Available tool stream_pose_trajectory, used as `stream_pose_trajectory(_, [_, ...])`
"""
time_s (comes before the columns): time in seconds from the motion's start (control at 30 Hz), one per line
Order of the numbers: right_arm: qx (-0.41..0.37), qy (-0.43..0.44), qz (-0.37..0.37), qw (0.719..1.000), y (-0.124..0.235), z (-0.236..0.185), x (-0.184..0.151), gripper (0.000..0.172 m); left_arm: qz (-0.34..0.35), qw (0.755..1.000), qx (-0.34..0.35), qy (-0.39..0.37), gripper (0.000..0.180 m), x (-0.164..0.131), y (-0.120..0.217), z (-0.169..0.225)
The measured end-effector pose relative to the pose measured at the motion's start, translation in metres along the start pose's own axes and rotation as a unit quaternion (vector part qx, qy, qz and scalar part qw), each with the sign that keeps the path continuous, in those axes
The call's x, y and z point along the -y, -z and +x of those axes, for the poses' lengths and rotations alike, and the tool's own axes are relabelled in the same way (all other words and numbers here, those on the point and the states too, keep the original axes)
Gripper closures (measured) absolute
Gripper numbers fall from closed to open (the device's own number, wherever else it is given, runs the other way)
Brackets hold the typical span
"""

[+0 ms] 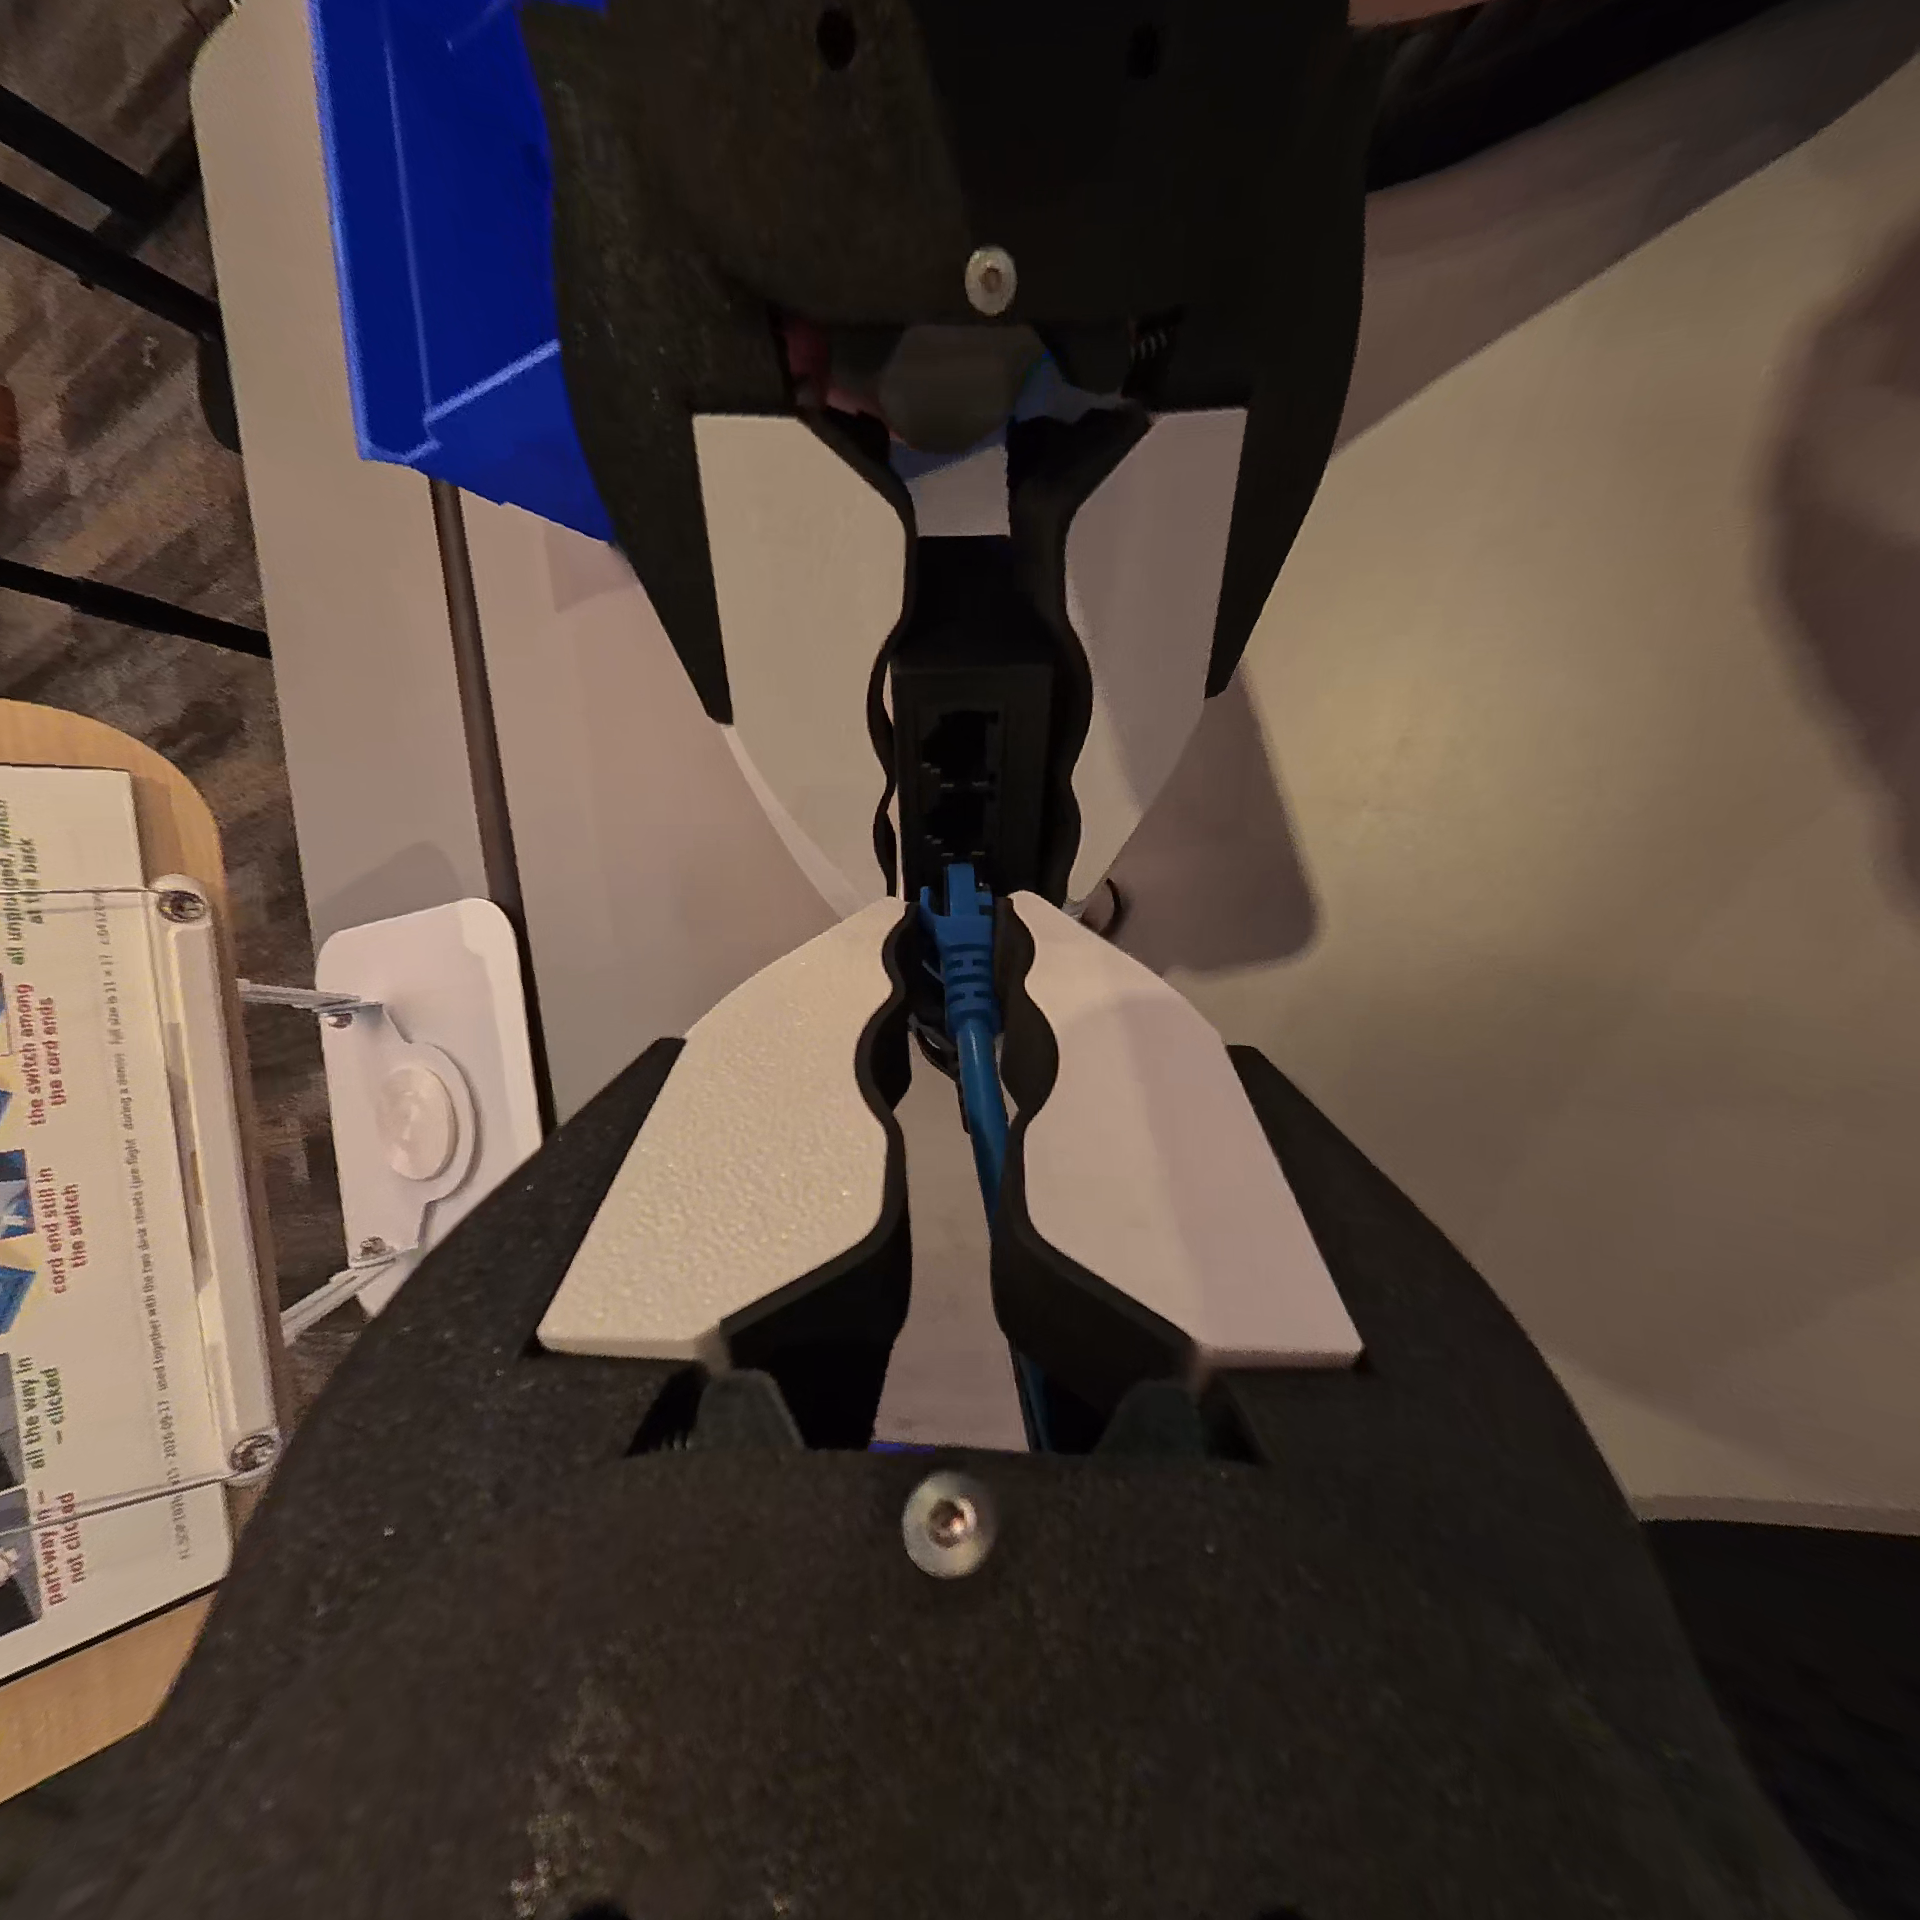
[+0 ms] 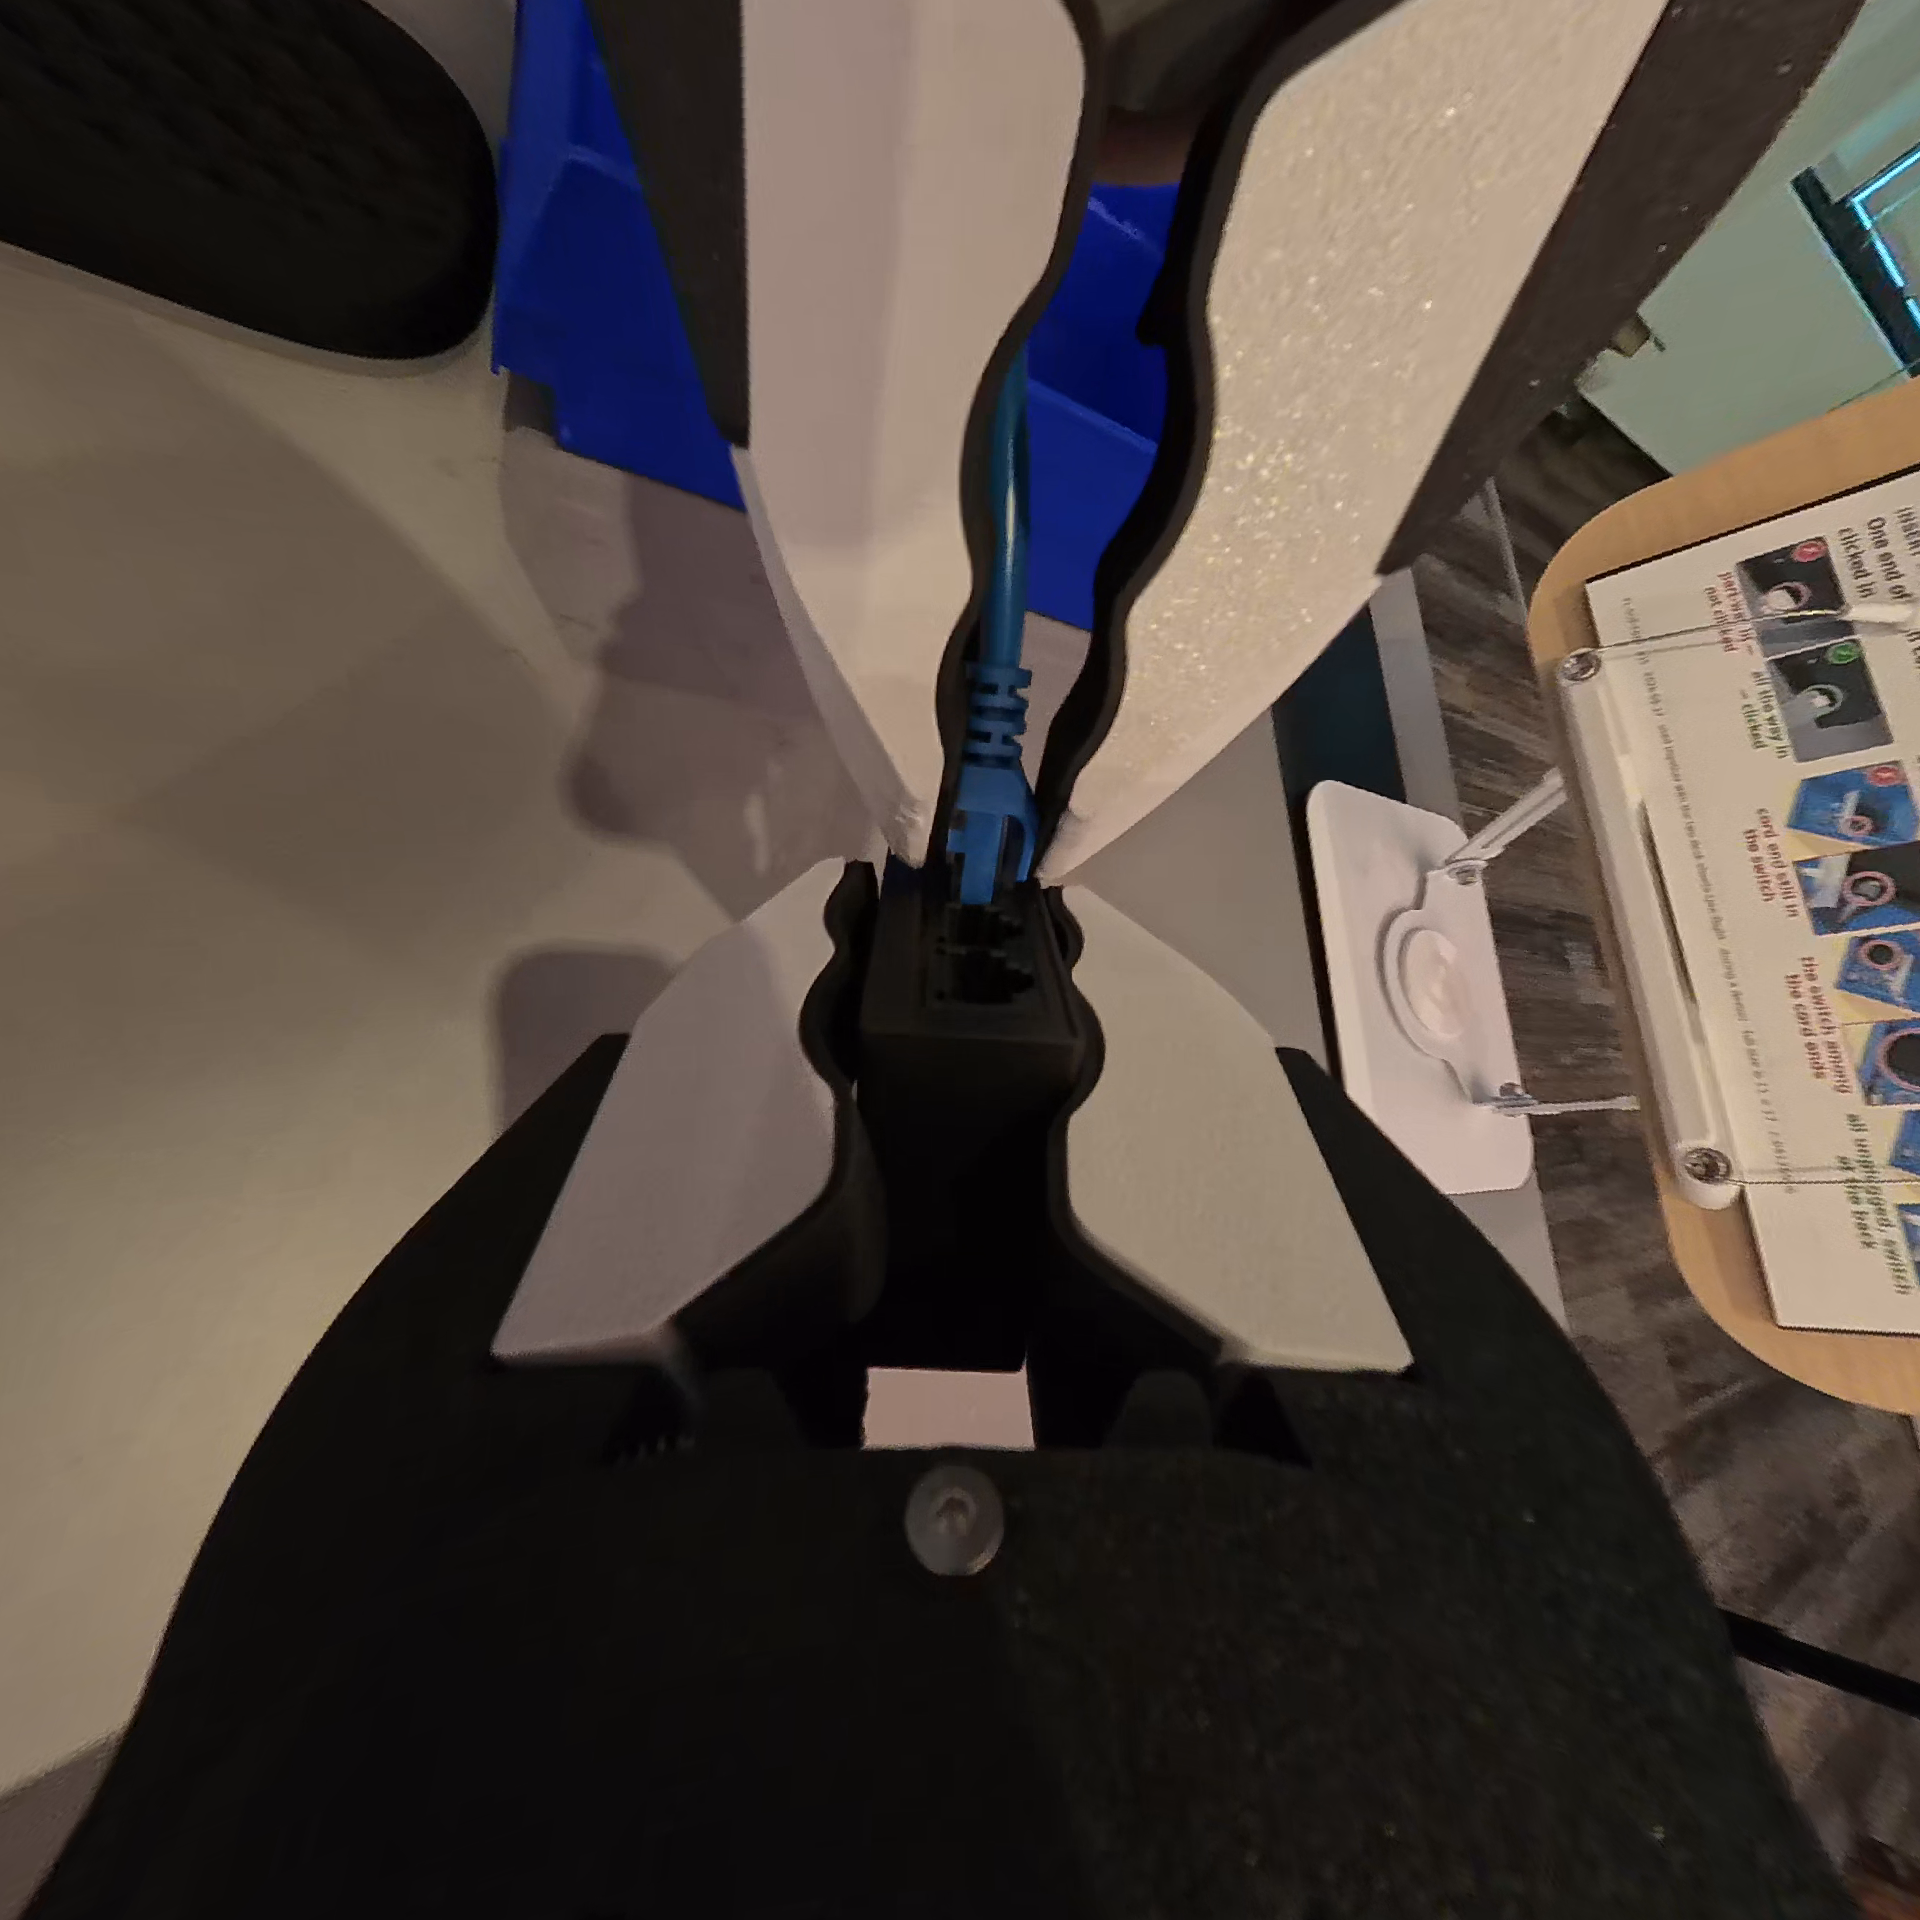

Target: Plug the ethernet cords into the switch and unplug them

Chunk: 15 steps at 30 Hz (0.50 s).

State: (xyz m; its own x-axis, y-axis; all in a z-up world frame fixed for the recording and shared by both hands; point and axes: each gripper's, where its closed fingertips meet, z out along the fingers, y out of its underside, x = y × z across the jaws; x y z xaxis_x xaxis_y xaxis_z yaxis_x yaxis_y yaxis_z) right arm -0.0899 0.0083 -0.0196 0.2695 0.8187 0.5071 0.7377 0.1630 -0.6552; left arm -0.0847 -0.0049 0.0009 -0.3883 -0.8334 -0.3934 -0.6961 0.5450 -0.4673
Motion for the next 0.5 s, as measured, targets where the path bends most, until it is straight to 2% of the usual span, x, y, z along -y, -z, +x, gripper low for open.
stream_pose_trajectory(0.27, [0.004,0.002,-0.008,1.000,-0.003,-0.001,0.000,0.141,0.004,1.000,0.007,-0.002,0.168,-0.003,-0.001,0.001])
stream_pose_trajectory(0.4, [-0.046,0.017,0.071,0.996,0.013,0.017,0.015,0.140,0.033,0.999,0.028,0.008,0.168,0.004,0.017,-0.012])
stream_pose_trajectory(0.5, [-0.074,-0.026,0.134,0.988,0.035,0.037,0.020,0.121,0.072,0.995,0.041,0.048,0.168,0.006,0.035,-0.022])
